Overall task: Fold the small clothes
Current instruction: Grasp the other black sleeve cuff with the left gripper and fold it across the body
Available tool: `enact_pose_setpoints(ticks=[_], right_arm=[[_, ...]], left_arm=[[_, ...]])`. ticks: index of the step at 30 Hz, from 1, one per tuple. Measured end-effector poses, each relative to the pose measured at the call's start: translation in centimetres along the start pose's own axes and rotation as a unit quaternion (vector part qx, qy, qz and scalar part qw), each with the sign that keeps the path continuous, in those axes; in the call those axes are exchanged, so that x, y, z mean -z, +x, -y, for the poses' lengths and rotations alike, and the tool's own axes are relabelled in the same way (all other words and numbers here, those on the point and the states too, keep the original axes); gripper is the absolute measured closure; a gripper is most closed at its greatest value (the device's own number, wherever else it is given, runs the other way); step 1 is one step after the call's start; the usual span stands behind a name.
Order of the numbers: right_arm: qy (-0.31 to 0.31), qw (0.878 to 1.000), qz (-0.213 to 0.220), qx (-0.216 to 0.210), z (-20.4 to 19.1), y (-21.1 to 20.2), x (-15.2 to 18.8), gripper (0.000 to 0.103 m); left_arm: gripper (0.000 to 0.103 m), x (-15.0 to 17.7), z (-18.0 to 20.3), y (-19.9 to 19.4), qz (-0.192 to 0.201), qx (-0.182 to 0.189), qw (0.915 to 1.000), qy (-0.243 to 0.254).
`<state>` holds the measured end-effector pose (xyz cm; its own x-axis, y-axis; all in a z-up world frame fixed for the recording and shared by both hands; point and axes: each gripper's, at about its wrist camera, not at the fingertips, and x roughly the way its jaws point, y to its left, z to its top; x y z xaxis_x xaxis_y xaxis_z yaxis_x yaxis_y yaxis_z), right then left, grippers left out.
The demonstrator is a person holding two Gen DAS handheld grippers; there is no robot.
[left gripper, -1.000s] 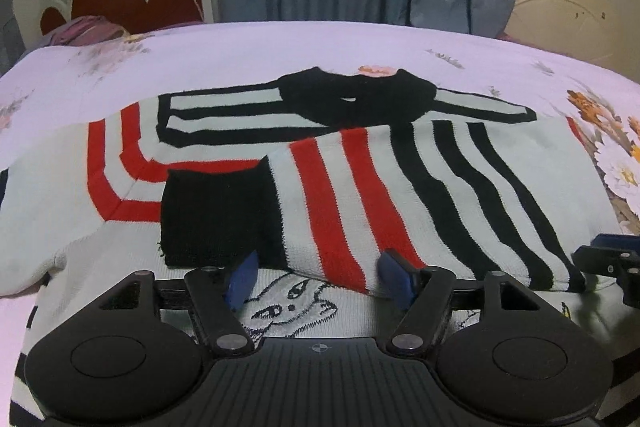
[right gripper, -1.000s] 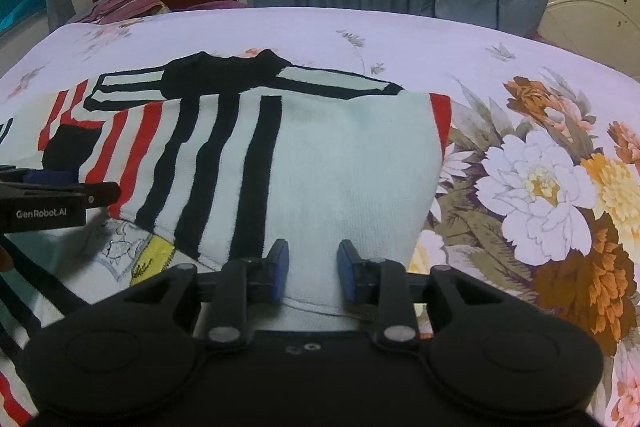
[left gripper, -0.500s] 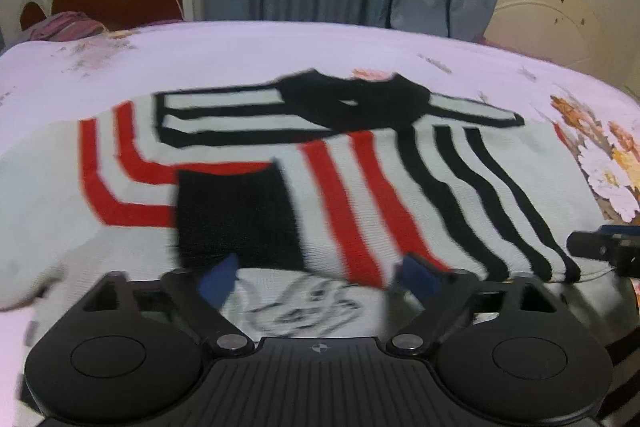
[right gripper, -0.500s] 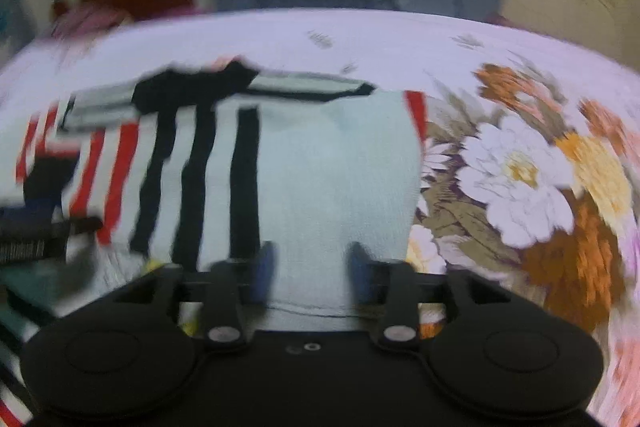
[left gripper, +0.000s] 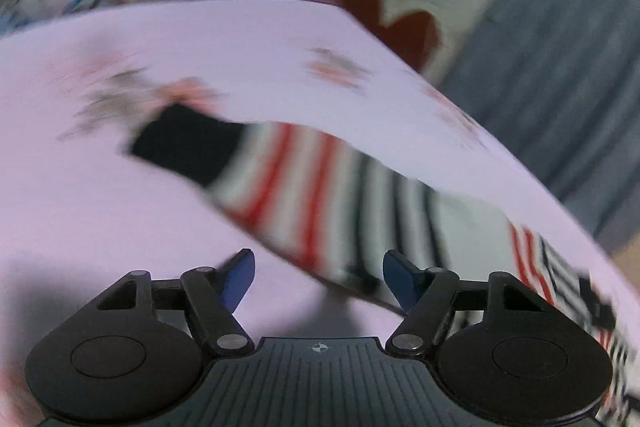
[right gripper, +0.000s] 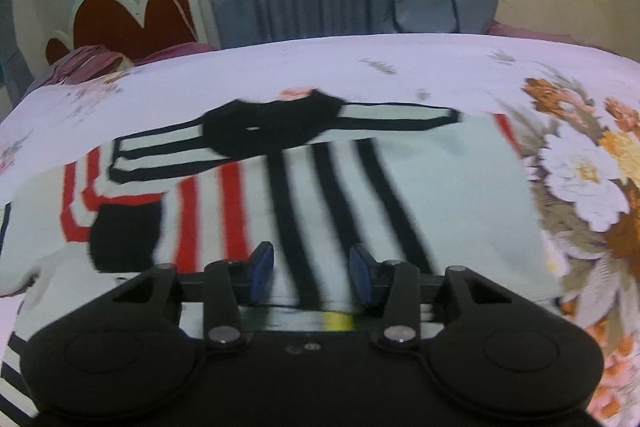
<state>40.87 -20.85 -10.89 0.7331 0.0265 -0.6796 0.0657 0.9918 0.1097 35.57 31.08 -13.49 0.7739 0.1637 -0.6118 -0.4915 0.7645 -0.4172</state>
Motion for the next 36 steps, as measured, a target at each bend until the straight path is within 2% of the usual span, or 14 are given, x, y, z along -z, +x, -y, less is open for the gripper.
enact_pose_setpoints(ticks=[3, 7, 9, 11, 12, 14, 15, 18, 21, 25, 27, 31, 36], right_arm=[[-0.009, 1.0, 0.0, -0.001, -2.0, -0.1, 0.0, 0.063], [-0.01, 1.0, 0.004, 0.012, -3.1, -0.3, -0.5, 0.062], [-0.008, 1.0, 0.006, 0.02, -3.1, -0.5, -0.8, 0.062], [-0.008, 0.999, 0.011, 0.029, -2.9, -1.0, -1.0, 0.062], [-0.007, 0.999, 0.013, 0.033, -2.7, -1.2, -1.2, 0.062], [-0.003, 0.999, 0.015, 0.04, -2.3, -1.6, -1.3, 0.062], [-0.002, 0.999, 0.016, 0.042, -2.1, -1.8, -1.4, 0.062], [0.006, 0.999, 0.02, 0.047, -1.3, -2.2, -1.4, 0.062], [0.015, 0.998, 0.025, 0.05, -0.4, -2.5, -1.3, 0.062], [0.035, 0.998, 0.03, 0.051, 1.1, -2.7, -1.4, 0.062], [0.044, 0.997, 0.032, 0.05, 2.1, -2.6, -1.5, 0.062], [0.064, 0.996, 0.034, 0.043, 4.1, -2.5, -1.4, 0.062], [0.091, 0.995, 0.035, 0.034, 7.2, -2.7, -0.9, 0.062]], left_arm=[[0.033, -1.0, -2.7, 0.6, 0.005, 0.033, 0.9982, -0.049], [0.034, -1.1, -3.6, 2.1, 0.02, 0.055, 0.9933, -0.099], [0.044, -1.4, -4.2, 2.8, 0.025, 0.061, 0.9897, -0.127], [0.068, -1.8, -5.1, 3.3, 0.025, 0.054, 0.9868, -0.151], [0.073, -2.1, -5.7, 3.8, 0.024, 0.052, 0.9837, -0.17], [0.098, -2.4, -6.1, 4.3, 0.017, 0.053, 0.9812, -0.185], [0.098, -2.7, -5.8, 4.8, 0.009, 0.052, 0.9825, -0.179], [0.098, -3.5, -3.4, 5.0, 0.018, 0.069, 0.9874, -0.141], [0.098, -4.0, 1.3, 4.8, 0.026, 0.108, 0.9909, -0.076], [0.098, -3.0, 9.7, 4.5, 0.009, 0.166, 0.9857, 0.028], [0.098, -1.7, 14.6, 4.2, 0.0, 0.192, 0.9775, 0.087], [0.098, 2.0, 23.8, 3.7, -0.023, 0.226, 0.9543, 0.194], [0.098, 8.1, 33.1, 3.6, -0.066, 0.245, 0.9169, 0.308]])
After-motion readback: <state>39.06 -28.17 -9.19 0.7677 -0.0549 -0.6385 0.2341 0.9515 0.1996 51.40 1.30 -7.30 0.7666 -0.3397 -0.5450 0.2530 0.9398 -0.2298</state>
